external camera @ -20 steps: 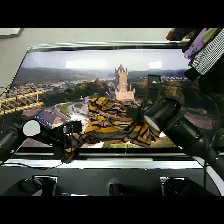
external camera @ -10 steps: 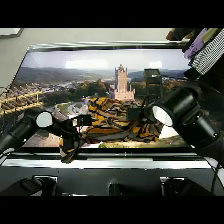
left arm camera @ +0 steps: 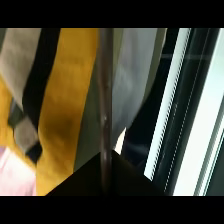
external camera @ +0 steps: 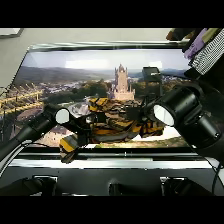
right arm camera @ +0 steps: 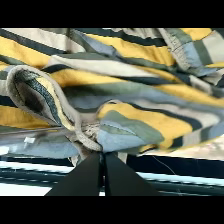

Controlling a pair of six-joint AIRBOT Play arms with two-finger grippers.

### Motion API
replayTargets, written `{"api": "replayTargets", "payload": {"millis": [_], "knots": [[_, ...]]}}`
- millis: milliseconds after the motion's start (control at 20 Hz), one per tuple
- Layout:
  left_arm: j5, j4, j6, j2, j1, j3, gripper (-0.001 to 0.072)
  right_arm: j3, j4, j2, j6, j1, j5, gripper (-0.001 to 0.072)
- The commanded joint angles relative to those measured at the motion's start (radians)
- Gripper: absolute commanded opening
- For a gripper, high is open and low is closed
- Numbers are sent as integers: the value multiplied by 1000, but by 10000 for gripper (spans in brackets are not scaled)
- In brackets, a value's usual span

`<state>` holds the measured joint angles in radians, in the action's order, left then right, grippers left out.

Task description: Fold the clothes and pants, and hang the long-sleeved shirts on hangers.

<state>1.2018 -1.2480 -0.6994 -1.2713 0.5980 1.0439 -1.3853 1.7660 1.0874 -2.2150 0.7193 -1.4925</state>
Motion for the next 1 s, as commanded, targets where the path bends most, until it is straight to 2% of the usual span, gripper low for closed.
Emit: {"api": "replayTargets", "payload": {"millis": [0,200,500,700,750,850,900,950], "knots": [[-77,84,-18,-15,8,8,17,0,-1,0,2,1,11,20],[-130,149,-15,-20,8,8,18,0,-5,2,2,1,19,21],[-130,150,-15,-20,8,8,17,0,-72,1,10,1,120,23],[-130,150,-15,-20,8,8,17,0,-82,0,27,1,129,23],[-130,150,-15,-20,8,8,18,0,-78,-3,39,1,127,72],[-130,150,-15,-20,8,8,17,-2,-63,-22,39,1,114,372],[-130,150,-15,-20,8,8,17,-2,-48,-40,39,1,96,427],[-130,149,-15,-20,8,8,18,-2,-26,-63,39,1,74,426]]}}
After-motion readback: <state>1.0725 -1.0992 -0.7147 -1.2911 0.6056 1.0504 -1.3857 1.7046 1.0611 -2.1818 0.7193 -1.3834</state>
